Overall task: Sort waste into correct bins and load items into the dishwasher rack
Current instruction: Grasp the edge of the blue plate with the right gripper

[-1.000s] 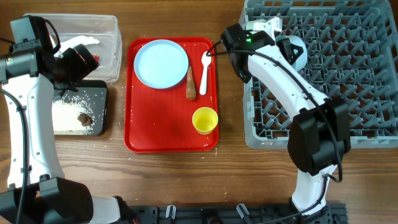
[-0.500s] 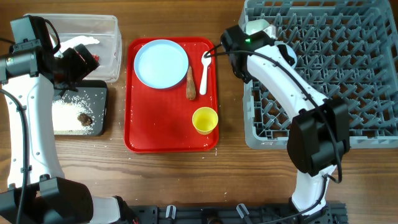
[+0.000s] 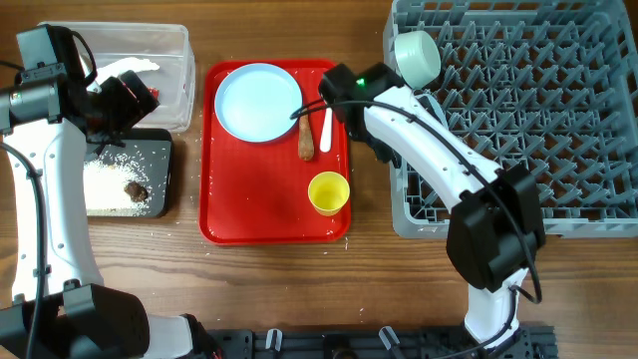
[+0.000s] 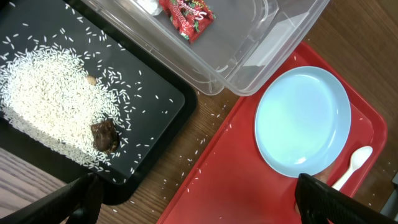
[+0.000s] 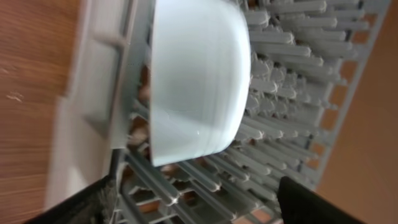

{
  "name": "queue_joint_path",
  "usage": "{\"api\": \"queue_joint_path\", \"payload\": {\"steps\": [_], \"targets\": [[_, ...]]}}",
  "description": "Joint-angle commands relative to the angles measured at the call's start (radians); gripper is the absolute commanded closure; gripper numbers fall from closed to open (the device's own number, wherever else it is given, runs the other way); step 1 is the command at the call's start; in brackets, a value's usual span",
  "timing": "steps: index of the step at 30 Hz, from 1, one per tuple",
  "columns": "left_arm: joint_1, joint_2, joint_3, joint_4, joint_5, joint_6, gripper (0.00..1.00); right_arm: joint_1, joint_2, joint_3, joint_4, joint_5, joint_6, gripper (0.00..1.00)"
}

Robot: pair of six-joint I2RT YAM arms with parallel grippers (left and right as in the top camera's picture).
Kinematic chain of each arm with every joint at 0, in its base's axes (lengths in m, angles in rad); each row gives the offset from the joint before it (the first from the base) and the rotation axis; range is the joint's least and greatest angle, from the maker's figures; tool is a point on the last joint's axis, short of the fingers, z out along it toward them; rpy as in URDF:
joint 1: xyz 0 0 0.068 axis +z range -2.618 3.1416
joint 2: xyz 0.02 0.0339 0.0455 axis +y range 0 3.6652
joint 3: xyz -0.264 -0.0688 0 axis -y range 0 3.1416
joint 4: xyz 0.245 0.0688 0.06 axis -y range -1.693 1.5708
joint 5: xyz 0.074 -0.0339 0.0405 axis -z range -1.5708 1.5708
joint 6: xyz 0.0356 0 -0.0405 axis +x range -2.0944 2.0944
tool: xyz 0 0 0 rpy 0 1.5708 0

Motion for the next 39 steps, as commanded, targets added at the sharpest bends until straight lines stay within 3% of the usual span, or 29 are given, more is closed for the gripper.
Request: {"api": "queue_joint_path", "payload": {"steps": [1, 4, 5, 8, 10, 12, 17, 28, 29, 32, 36, 39], "targets": [[0.006, 0.004, -0.003, 0.003, -0.013, 0.002, 0.0, 0.001, -0.095, 0.132, 0.045, -0.227, 0.0, 0.0], [0.006, 0.004, -0.003, 0.003, -0.013, 0.002, 0.0, 0.001, -0.12, 0.163, 0.293, -0.653, 0.0, 0.0], [0.006, 0.004, -0.003, 0.003, -0.013, 0.002, 0.0, 0.001, -0.111, 0.149, 0.45, -0.797, 0.014, 0.04], [0.006, 0.004, -0.003, 0.003, -0.013, 0.002, 0.0, 0.007, -0.059, 0.082, 0.782, -0.763, 0.148, 0.16], [0.006, 0.004, -0.003, 0.003, -0.013, 0.002, 0.0, 0.009, 0.035, 0.076, 0.895, -0.749, 0.206, 0.25], [0.006, 0.004, -0.003, 0.003, -0.013, 0.002, 0.0, 0.015, 0.111, 0.076, 0.893, -0.79, 0.238, 0.3], [0.006, 0.004, -0.003, 0.003, -0.013, 0.002, 0.0, 0.056, 0.24, 0.075, 0.826, -0.841, 0.359, 0.59], [0.006, 0.004, -0.003, 0.003, -0.013, 0.002, 0.0, 0.069, 0.358, 0.075, 0.804, -0.814, 0.453, 0.65], [0.006, 0.004, -0.003, 0.002, -0.013, 0.002, 0.0, 0.069, 0.362, 0.075, 0.807, -0.814, 0.453, 0.68], [0.006, 0.004, -0.003, 0.003, -0.013, 0.002, 0.0, 0.069, 0.362, 0.075, 0.809, -0.814, 0.452, 0.96], [0.006, 0.004, -0.003, 0.003, -0.013, 0.002, 0.0, 0.06, 0.36, 0.079, 0.811, -0.815, 0.443, 0.96], [0.006, 0.004, -0.003, 0.003, -0.013, 0.002, 0.0, 0.028, 0.299, 0.137, 0.811, -0.876, 0.274, 0.96]]}}
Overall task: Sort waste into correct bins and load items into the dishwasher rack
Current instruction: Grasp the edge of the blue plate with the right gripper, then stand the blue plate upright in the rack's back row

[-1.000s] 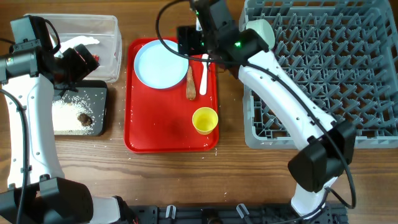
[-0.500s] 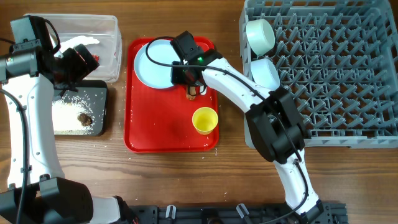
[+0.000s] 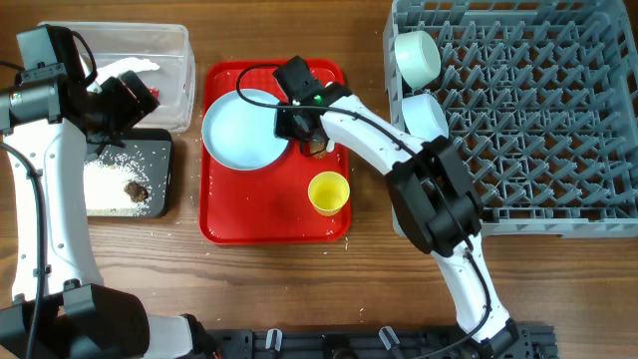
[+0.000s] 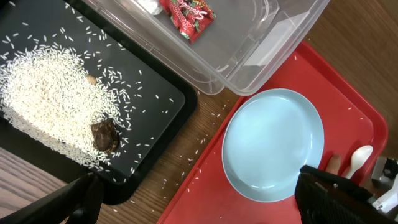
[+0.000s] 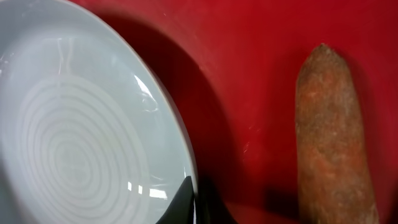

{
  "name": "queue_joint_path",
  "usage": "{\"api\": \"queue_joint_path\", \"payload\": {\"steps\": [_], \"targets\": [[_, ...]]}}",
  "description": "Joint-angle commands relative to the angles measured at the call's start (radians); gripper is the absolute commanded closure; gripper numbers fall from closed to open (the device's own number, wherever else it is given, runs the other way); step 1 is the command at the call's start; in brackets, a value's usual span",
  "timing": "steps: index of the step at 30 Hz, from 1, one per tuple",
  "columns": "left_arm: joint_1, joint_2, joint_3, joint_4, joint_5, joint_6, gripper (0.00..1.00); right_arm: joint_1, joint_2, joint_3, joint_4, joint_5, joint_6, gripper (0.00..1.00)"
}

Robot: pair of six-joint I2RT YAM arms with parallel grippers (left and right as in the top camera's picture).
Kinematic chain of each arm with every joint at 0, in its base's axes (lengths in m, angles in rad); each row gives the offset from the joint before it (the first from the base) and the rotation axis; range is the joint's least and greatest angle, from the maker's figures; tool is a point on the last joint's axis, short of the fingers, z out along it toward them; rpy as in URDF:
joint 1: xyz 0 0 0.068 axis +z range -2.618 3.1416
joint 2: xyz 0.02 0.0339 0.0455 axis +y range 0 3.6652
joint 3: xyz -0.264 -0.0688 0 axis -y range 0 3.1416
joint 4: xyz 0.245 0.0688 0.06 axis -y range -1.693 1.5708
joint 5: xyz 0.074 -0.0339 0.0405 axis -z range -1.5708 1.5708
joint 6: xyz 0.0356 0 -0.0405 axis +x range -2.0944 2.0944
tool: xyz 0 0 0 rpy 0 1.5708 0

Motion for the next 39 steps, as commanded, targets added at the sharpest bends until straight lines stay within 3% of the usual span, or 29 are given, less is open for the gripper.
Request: {"api": "queue_joint_path", "payload": {"steps": [1, 4, 8, 12, 16, 22, 27, 39], "targets": [[0.006, 0.004, -0.002, 0.003, -0.013, 0.002, 0.0, -0.036, -0.051, 0.073, -0.005, -0.04, -0.176, 0.96], [0.006, 0.004, -0.002, 0.003, -0.013, 0.002, 0.0, -0.078, -0.273, 0.107, -0.002, -0.003, -0.369, 0.96], [0.006, 0.004, -0.002, 0.003, -0.013, 0.002, 0.0, -0.186, -0.578, 0.107, -0.044, 0.435, -0.575, 0.96], [0.006, 0.004, -0.002, 0.003, -0.013, 0.002, 0.0, -0.383, -0.752, 0.107, -0.218, 0.778, -0.755, 0.96], [0.006, 0.004, -0.002, 0.002, -0.013, 0.002, 0.0, -0.526, -0.721, 0.068, -0.323, 0.862, -0.811, 0.96], [0.006, 0.004, -0.002, 0.003, -0.013, 0.002, 0.0, -0.626, -0.519, 0.002, -0.156, 0.916, -1.081, 0.96], [0.006, 0.004, -0.002, 0.003, -0.013, 0.002, 0.0, -0.616, -0.413, 0.002, -0.107, 0.89, -1.093, 0.96], [0.006, 0.004, -0.002, 0.003, -0.013, 0.002, 0.0, -0.552, -0.39, 0.002, -0.057, 0.829, -1.117, 0.96]]}}
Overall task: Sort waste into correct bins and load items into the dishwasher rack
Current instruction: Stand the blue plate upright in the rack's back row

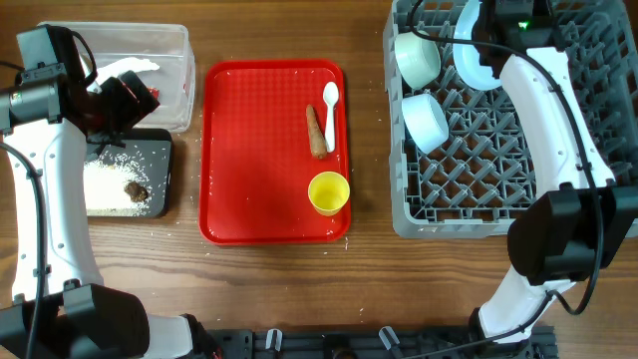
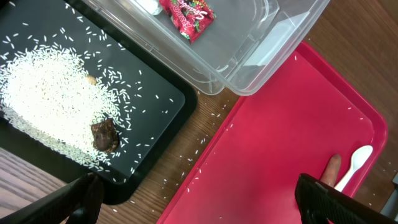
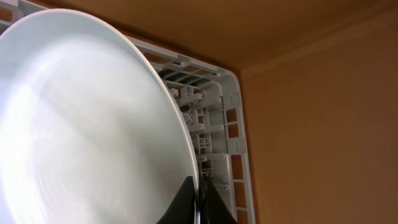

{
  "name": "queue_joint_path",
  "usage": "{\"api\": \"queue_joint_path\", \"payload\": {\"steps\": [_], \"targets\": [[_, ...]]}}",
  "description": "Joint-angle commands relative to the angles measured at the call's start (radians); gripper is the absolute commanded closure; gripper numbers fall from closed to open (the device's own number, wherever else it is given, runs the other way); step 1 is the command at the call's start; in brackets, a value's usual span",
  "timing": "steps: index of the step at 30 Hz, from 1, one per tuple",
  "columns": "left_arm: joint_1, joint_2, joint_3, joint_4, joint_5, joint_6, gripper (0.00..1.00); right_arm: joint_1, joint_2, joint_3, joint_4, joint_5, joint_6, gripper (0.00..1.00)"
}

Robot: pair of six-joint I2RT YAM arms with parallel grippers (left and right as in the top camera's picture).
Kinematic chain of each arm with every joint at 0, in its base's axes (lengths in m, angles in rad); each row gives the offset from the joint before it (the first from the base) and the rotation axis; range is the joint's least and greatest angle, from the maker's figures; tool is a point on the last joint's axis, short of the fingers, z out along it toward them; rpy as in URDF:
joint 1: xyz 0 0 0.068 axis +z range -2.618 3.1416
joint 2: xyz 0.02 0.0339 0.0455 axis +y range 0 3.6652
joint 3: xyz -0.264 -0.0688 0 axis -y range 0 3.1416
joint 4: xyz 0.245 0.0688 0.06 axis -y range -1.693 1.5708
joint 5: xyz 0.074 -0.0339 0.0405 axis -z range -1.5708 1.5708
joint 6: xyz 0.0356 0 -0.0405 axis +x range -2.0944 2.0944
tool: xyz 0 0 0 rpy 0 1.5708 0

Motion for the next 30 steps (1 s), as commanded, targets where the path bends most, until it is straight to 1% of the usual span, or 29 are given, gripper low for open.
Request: {"api": "queue_joint_path", "payload": {"steps": [1, 6, 21, 23, 24, 25, 27, 28, 30], "targets": [[0.006, 0.004, -0.002, 0.003, -0.013, 0.002, 0.0, 0.0, 0.04, -0.003, 0.006, -0.008, -0.009, 0.96], [0.006, 0.004, -0.002, 0.003, -0.013, 0.002, 0.0, -0.001, 0.064, -0.003, 0.006, 0.018, -0.007, 0.96], [0.006, 0.004, -0.002, 0.003, -0.013, 0.002, 0.0, -0.018, 0.064, -0.003, 0.002, 0.017, -0.008, 0.96], [0.006, 0.004, -0.002, 0.003, -0.013, 0.002, 0.0, -0.017, 0.064, -0.003, -0.002, -0.031, -0.009, 0.96], [0.006, 0.004, -0.002, 0.003, -0.013, 0.002, 0.0, -0.014, 0.064, -0.003, -0.014, -0.095, -0.008, 0.91], [0.006, 0.004, -0.002, 0.003, -0.013, 0.002, 0.0, -0.013, 0.064, -0.003, -0.027, -0.14, -0.008, 0.82], [0.006, 0.004, -0.002, 0.003, -0.013, 0.002, 0.0, -0.009, 0.064, -0.003, -0.041, -0.21, 0.001, 0.55], [0.006, 0.004, -0.002, 0.003, -0.013, 0.002, 0.0, -0.009, 0.064, -0.003, -0.039, -0.219, 0.043, 0.45], [0.006, 0.004, -0.002, 0.003, -0.013, 0.002, 0.0, -0.009, 0.058, -0.002, -0.048, -0.249, 0.166, 0.36]]}}
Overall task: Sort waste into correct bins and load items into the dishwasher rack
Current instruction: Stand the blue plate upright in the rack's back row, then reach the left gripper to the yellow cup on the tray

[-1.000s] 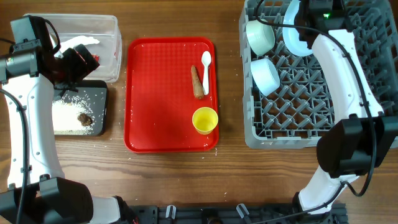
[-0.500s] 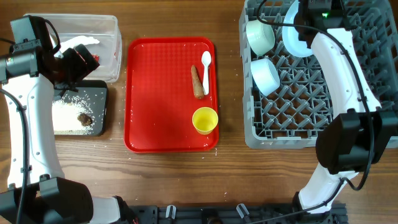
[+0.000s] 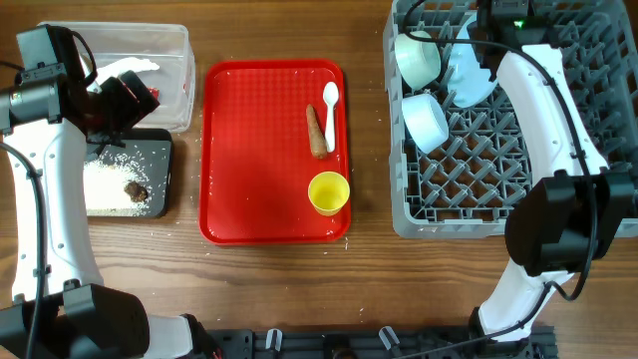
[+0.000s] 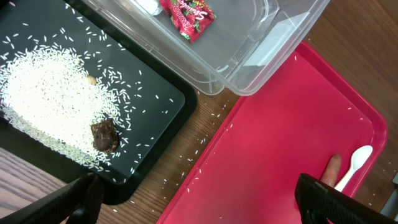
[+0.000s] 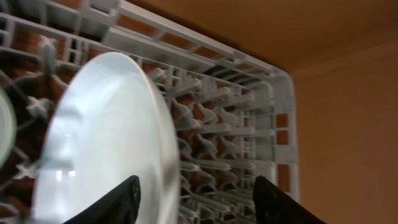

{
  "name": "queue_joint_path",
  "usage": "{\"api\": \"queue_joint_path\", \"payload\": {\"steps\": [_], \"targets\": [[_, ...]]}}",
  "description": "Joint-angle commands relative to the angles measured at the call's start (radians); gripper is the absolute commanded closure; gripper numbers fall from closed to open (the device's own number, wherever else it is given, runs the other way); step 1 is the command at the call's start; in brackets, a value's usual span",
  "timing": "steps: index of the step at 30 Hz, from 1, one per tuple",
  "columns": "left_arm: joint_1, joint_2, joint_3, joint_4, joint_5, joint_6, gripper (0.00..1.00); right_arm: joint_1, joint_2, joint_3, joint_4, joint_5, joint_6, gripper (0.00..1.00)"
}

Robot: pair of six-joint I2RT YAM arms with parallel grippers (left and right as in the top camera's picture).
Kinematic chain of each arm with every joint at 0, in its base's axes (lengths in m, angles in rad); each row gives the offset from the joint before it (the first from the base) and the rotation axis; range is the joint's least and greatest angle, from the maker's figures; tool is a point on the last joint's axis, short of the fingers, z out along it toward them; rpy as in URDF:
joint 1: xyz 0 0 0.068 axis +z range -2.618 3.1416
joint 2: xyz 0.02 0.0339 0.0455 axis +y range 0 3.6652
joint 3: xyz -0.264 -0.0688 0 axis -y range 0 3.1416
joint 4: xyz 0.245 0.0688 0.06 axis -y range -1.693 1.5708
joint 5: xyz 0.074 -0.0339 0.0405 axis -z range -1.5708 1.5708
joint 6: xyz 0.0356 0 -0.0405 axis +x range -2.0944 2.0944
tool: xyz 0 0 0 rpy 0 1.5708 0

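A pale blue plate (image 3: 469, 76) stands on edge among the tines at the back left of the grey dishwasher rack (image 3: 558, 150). My right gripper (image 5: 199, 202) is open, with the plate's (image 5: 106, 137) rim loose between its spread fingers. Two pale bowls (image 3: 417, 58) (image 3: 426, 120) lie in the rack to the plate's left. On the red tray (image 3: 249, 170) lie a brown sausage-like piece (image 3: 317, 131), a white spoon (image 3: 330, 103) and a yellow cup (image 3: 328, 192). My left gripper (image 4: 199, 205) hangs open and empty over the tray's left edge.
A black tray (image 4: 37, 99) holds spilled rice and a brown lump (image 4: 106, 135). Behind it a clear bin (image 4: 249, 43) holds a red wrapper (image 4: 186, 12). Loose rice grains dot the wood between the black tray and the red tray.
My right gripper was shut on the plate, held over the rack's back left. Now the plate stands in the rack and the gripper is open. The left arm has not moved.
First the plate lay on the red tray while my right gripper stood open by a bowl at the rack's edge. Then it was shut on the plate's rim on the tray. Then it held the plate over the rack, where the plate now stands, let go.
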Motion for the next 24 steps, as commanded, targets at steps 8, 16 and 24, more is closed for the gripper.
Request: {"api": "queue_joint_path", "payload": {"steps": [8, 16, 24], "targets": [[0.006, 0.004, -0.002, 0.003, -0.013, 0.002, 0.0, 0.003, -0.171, -0.002, -0.091, -0.291, 0.325, 0.04], [0.006, 0.004, -0.002, 0.031, 0.0, -0.006, 0.0, 0.003, -0.33, -0.002, -0.186, -0.602, 0.478, 0.0], [0.002, 0.004, -0.002, 0.06, 0.258, 0.016, 0.0, 0.003, -0.333, -0.002, -0.335, -0.617, 0.478, 0.0]]}}
